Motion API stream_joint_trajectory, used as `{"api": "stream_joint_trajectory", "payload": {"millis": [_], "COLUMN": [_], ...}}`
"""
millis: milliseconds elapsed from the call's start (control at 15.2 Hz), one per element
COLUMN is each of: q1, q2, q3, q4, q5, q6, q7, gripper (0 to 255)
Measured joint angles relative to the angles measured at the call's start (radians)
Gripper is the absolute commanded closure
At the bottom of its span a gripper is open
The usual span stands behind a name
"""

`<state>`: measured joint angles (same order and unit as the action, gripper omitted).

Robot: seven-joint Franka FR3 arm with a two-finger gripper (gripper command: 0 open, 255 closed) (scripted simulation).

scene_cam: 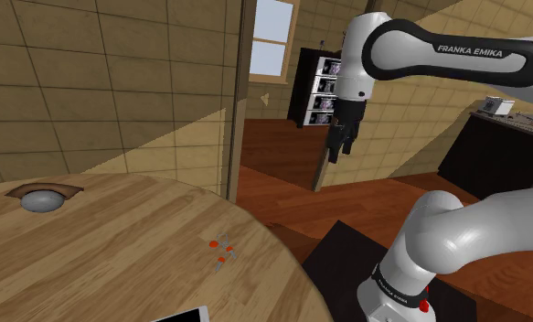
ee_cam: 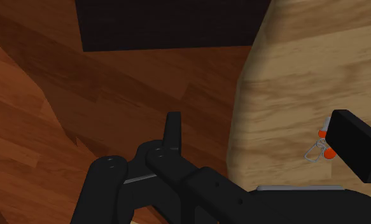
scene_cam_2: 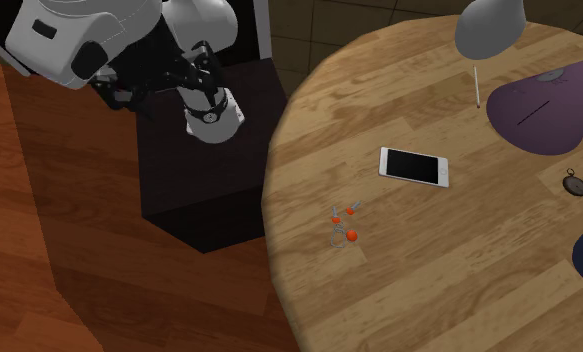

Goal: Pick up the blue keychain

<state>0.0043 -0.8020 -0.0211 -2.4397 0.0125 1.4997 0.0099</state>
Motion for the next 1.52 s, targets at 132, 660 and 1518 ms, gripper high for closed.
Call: {"api": "stream_joint_trajectory", "payload": {"millis": [132, 660, 1518], "q1": [0.003, 0.048, 0.091], "q2": [0.002, 0.071, 0.441], "q3": [0.008, 0.126, 0.346], "q4": [-0.008, -0.156, -0.195], "q5": [0.007, 0.103, 0.177], "q6": [0.013, 0.286, 0.802], "q7": [0.01, 0.14, 0.372], "gripper": [0, 0, 0]}}
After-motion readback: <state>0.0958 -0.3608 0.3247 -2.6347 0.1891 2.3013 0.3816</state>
